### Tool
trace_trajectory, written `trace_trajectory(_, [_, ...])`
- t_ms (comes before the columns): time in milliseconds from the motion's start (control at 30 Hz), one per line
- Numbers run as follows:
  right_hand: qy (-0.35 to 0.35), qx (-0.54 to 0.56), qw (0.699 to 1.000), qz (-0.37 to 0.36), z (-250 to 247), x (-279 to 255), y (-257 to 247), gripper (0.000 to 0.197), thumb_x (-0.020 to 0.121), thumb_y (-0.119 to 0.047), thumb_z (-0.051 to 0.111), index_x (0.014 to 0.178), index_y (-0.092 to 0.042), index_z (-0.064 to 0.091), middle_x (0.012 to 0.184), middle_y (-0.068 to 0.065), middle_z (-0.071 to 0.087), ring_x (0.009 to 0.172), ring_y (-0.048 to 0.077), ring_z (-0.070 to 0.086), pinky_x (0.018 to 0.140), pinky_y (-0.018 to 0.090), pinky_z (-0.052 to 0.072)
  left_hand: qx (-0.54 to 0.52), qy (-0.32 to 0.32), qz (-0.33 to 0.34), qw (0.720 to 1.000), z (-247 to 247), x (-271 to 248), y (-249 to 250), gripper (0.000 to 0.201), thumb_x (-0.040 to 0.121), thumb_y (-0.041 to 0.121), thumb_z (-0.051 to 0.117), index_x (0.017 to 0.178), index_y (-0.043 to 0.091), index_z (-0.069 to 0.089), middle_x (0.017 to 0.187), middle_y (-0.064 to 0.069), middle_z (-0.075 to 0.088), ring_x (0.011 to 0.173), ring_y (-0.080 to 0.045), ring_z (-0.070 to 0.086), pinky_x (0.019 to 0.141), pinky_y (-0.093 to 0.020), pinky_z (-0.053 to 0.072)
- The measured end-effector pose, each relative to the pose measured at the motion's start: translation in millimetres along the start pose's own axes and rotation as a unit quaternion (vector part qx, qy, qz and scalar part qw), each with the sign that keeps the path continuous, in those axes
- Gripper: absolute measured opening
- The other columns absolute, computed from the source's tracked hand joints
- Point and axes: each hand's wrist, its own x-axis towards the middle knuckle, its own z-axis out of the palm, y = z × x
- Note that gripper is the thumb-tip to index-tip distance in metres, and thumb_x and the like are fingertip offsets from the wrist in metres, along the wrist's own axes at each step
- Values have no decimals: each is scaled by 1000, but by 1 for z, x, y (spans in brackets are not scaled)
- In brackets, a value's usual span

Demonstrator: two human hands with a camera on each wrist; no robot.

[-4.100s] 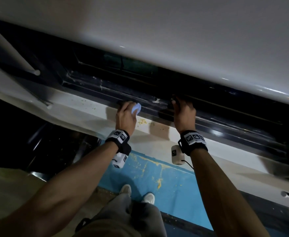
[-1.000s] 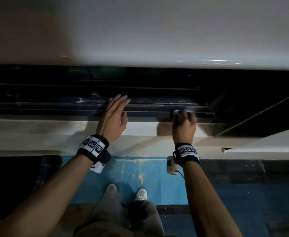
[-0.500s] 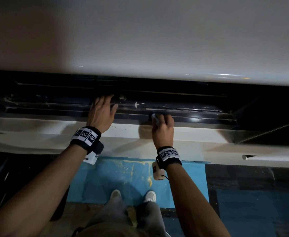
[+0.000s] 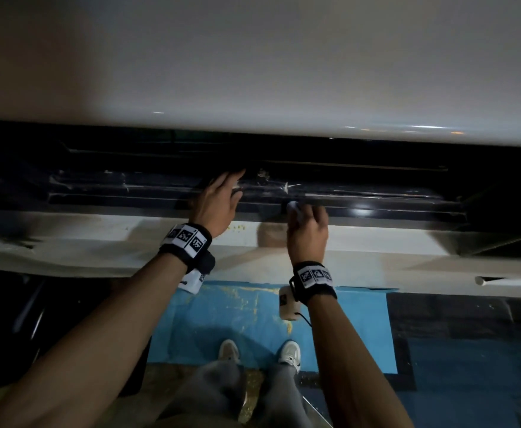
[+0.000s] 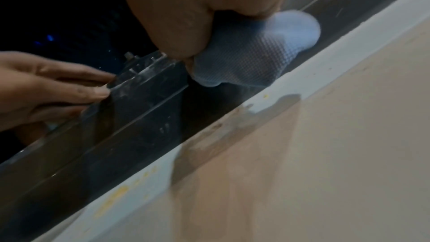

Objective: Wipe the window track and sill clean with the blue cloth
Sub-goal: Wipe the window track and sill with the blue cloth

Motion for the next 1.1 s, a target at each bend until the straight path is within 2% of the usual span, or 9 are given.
trace_trajectory(133, [47, 14, 998, 39, 23, -4, -21, 18, 106, -17, 62, 107, -6, 76, 115, 15, 63, 104, 31, 58, 81, 33, 52, -16, 7, 0, 1000, 5, -4, 0, 59, 105, 15, 54, 160, 25, 37, 166, -2, 35, 142, -29, 47, 114, -37, 41])
trace_trajectory(233, [0, 3, 1000, -9, 43, -15, -39, 31, 109, -24, 50, 114, -10, 77, 116, 13, 66, 106, 22, 51, 81, 24, 45, -24, 6, 1, 1000, 8, -7, -2, 62, 105, 13, 52, 161, 29, 34, 169, 3, 30, 142, -26, 48, 114, -36, 43])
trace_trajectory(400, [-89, 4, 990, -106, 39, -6, -43, 18, 107, -22, 61, 118, -16, 75, 113, 9, 67, 106, 24, 56, 87, 34, 53, -28, -29, 37, 998, -2, -4, -16, 69, 102, 12, 57, 163, 30, 30, 168, 2, 29, 144, -23, 45, 117, -33, 40])
trace_trajectory(500, [-44, -6, 995, -90, 10, -3, -28, 19, 110, -34, 58, 116, -21, 72, 110, 7, 67, 105, 26, 58, 80, 38, 55, -3, 4, 25, 1000, -13, -8, -34, 66, 102, 17, 57, 162, 28, 32, 164, -4, 36, 140, -28, 47, 114, -43, 46])
trace_trajectory(600, [11, 31, 999, -19, 5, -8, -33, 9, 106, -24, 69, 109, -16, 71, 108, 15, 66, 99, 40, 65, 74, 41, 60, 40, 45, 34, 998, -18, -20, -64, 65, 100, 15, 57, 161, 22, 34, 165, -4, 35, 146, -30, 41, 123, -45, 32])
trace_trajectory(700, [38, 19, 999, -11, 24, -8, -46, 8, 102, -14, 70, 103, -7, 74, 105, 17, 65, 97, 40, 63, 73, 45, 61, 75, 45, 79, 993, -13, -27, -84, 70, 96, 10, 58, 162, 14, 33, 169, -4, 30, 156, -24, 28, 130, -44, 15])
trace_trajectory(800, [15, -13, 998, -59, 43, -13, -58, 13, 103, -8, 62, 100, -8, 75, 100, 13, 67, 96, 37, 60, 73, 42, 57, 73, 47, 85, 993, -9, -24, -81, 73, 93, 8, 59, 161, 14, 33, 169, -3, 31, 157, -23, 27, 130, -46, 15])
trace_trajectory(900, [-17, -36, 998, -54, 62, -18, -71, 32, 107, -19, 44, 110, -11, 76, 107, 10, 67, 103, 29, 55, 83, 42, 52, 69, 37, 82, 994, -7, -22, -77, 77, 90, 5, 60, 161, 15, 33, 169, -2, 31, 157, -23, 26, 129, -49, 15])
trace_trajectory(1100, [-29, 39, 991, -128, 62, -26, -111, 19, 91, 8, 76, 102, -8, 74, 98, 12, 66, 86, 38, 63, 69, 40, 57, 63, 16, 83, 994, -10, -23, -79, 88, 83, -3, 59, 163, 16, 28, 171, -1, 26, 159, -21, 19, 131, -47, 10])
